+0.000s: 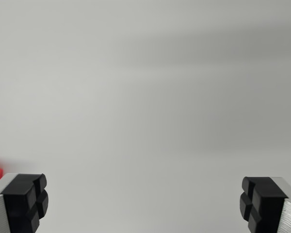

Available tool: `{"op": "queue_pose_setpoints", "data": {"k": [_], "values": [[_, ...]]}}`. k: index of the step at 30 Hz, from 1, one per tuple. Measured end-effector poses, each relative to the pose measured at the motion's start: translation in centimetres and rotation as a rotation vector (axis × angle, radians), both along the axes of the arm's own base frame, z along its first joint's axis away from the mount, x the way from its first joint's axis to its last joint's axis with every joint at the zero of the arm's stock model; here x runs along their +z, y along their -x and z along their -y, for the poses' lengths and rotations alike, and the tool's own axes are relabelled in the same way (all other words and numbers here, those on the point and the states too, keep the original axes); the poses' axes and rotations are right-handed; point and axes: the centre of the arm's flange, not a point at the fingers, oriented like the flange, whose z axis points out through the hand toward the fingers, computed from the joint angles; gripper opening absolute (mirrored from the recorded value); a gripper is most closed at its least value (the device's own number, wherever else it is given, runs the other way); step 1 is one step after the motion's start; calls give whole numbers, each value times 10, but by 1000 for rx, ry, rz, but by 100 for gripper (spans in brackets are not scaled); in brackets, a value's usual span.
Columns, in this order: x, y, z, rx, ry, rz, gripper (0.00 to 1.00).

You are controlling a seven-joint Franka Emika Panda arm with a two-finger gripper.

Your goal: Destack cube

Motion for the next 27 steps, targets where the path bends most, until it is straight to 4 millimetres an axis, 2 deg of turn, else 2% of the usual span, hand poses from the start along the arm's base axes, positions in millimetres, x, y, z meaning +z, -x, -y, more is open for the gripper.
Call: {"op": "queue_pose_setpoints", "data": {"k": [27], "values": [[-5, 2, -7, -4, -2, -6, 100]]}}
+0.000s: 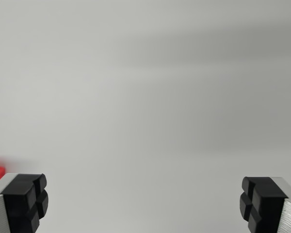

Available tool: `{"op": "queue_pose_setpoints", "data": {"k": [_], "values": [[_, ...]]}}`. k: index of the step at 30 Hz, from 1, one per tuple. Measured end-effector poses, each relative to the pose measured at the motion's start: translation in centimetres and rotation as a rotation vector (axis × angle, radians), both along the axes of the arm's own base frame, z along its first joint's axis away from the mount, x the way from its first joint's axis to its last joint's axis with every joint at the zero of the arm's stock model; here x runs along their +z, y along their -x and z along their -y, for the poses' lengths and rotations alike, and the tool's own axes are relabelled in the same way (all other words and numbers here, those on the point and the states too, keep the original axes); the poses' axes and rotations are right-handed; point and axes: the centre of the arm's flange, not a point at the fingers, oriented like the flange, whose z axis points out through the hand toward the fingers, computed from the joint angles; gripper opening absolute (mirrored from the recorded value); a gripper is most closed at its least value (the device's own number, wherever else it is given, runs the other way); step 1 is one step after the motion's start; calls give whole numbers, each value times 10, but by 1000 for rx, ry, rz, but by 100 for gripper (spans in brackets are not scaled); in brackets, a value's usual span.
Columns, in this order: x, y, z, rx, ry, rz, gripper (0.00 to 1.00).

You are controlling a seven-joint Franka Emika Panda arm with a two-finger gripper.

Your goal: Destack cube

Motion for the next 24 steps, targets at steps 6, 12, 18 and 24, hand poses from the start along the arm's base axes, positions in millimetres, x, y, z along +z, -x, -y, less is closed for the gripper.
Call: {"op": "queue_pose_setpoints", "data": {"k": [6, 12, 18, 24], "values": [[-3, 3, -7, -5, -2, -1, 100], [-7, 6, -14, -10, -3, -3, 100], [-12, 10, -24, -16, -5, -5, 100], [-18, 14, -34, -23, -7, -7, 100]]}}
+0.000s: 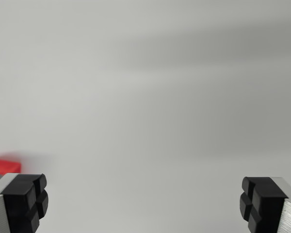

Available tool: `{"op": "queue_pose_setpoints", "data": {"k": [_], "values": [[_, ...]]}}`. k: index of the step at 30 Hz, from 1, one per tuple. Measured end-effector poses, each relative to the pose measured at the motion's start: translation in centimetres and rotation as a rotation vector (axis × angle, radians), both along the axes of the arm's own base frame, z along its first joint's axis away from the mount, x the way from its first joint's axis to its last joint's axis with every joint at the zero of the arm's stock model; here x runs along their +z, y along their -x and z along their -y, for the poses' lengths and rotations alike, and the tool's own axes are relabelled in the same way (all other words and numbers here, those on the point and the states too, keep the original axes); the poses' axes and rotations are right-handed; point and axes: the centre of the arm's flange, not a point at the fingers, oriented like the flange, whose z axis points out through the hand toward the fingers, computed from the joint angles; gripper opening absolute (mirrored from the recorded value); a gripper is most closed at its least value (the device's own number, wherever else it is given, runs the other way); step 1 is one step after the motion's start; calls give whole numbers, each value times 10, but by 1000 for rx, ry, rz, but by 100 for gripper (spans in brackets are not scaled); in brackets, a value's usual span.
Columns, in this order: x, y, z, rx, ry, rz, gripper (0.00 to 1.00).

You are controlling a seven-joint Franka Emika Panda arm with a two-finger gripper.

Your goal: Destack cube

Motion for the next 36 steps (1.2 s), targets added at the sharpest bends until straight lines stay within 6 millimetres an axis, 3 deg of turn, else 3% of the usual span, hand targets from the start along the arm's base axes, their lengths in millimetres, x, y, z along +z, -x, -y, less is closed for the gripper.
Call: {"op": "queue_pose_setpoints", "data": {"k": [36], "values": [[-49, 38, -94, -60, -7, -19, 100]]}}
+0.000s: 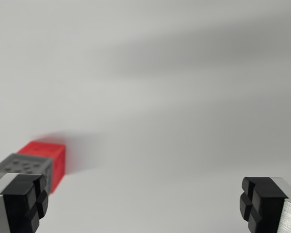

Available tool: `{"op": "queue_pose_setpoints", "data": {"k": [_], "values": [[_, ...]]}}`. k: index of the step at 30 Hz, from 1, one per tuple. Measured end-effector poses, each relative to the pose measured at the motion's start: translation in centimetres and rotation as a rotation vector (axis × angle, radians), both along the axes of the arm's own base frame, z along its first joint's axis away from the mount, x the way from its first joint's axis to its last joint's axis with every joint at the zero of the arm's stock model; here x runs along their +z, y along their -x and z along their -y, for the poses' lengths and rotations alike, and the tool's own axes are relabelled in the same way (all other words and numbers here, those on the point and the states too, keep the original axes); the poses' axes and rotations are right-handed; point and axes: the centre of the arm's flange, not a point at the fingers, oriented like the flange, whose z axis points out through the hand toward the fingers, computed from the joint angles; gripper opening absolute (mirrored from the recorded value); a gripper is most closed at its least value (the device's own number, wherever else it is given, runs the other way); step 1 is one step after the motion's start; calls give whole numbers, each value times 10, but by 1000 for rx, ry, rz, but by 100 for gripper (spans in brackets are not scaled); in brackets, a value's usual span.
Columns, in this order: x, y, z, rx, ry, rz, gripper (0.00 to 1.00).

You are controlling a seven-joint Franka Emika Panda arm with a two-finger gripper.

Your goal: Destack cube

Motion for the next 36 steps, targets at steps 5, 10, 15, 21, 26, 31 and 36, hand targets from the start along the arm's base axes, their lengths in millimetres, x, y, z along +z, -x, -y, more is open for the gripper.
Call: {"op": "queue_pose_setpoints", "data": {"k": [5, 10, 15, 21, 26, 31, 36], "values": [[-8, 7, -16, -11, -1, -3, 100], [-16, 14, -32, -20, -2, -5, 100], [-25, 21, -49, -32, -3, -9, 100], [-35, 29, -70, -44, -5, -13, 100], [-44, 36, -87, -57, -6, -16, 100], [-55, 43, -106, -68, -7, -20, 100], [-63, 50, -123, -79, -8, -23, 100]]}}
